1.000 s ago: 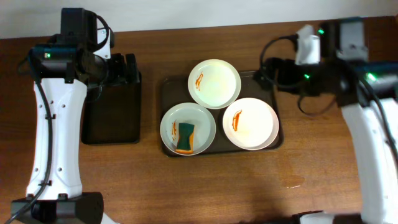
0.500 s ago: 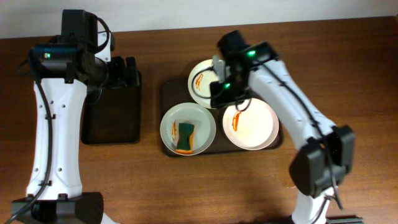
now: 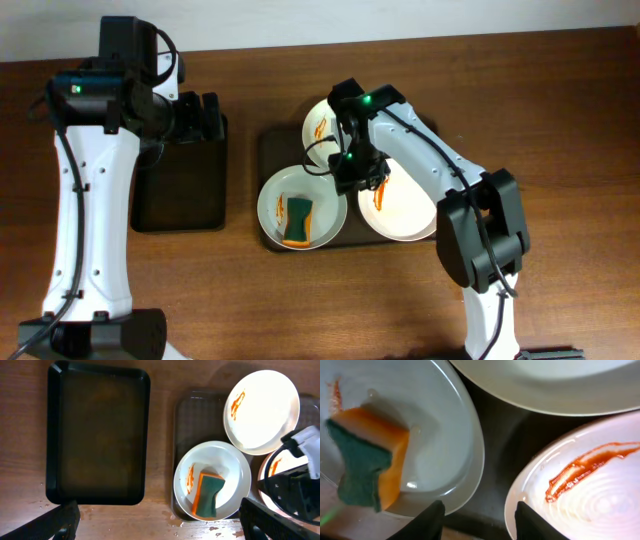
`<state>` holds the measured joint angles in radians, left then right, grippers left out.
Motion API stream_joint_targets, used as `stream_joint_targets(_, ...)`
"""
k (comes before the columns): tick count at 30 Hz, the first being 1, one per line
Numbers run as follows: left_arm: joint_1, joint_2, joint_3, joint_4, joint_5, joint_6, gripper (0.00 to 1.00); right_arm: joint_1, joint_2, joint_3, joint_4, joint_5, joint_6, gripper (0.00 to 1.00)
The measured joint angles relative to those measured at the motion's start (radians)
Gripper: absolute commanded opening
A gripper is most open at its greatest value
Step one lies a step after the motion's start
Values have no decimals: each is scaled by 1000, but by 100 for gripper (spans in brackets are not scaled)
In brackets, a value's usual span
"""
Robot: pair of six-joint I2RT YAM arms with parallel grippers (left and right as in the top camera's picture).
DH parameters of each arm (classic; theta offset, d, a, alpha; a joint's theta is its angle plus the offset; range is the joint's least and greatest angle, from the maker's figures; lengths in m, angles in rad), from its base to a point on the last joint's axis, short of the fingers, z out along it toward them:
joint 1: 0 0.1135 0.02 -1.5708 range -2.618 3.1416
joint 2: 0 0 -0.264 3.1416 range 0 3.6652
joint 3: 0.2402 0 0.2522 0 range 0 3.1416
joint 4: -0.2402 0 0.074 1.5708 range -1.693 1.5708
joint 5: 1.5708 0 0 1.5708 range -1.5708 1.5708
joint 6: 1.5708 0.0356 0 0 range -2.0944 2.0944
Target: Clean dirty plates on tray and stack at the side
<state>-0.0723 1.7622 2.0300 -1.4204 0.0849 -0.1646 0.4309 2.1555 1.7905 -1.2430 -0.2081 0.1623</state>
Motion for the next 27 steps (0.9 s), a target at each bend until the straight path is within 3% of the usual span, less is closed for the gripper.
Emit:
stream_joint_targets(11, 0, 0, 0, -10, 0, 0, 100, 1, 4, -134, 176, -2, 4, 40)
stream_joint_targets(15, 0, 0, 0, -11, 0, 0, 100, 2, 5, -145, 199, -21, 10, 37)
stream_joint_targets(17, 0, 0, 0, -12, 0, 0, 100, 3, 5, -166, 210, -21, 10, 30)
stream_joint_targets(27, 0, 0, -2, -94, 8, 35, 100, 5, 6, -208, 200, -33, 48, 24)
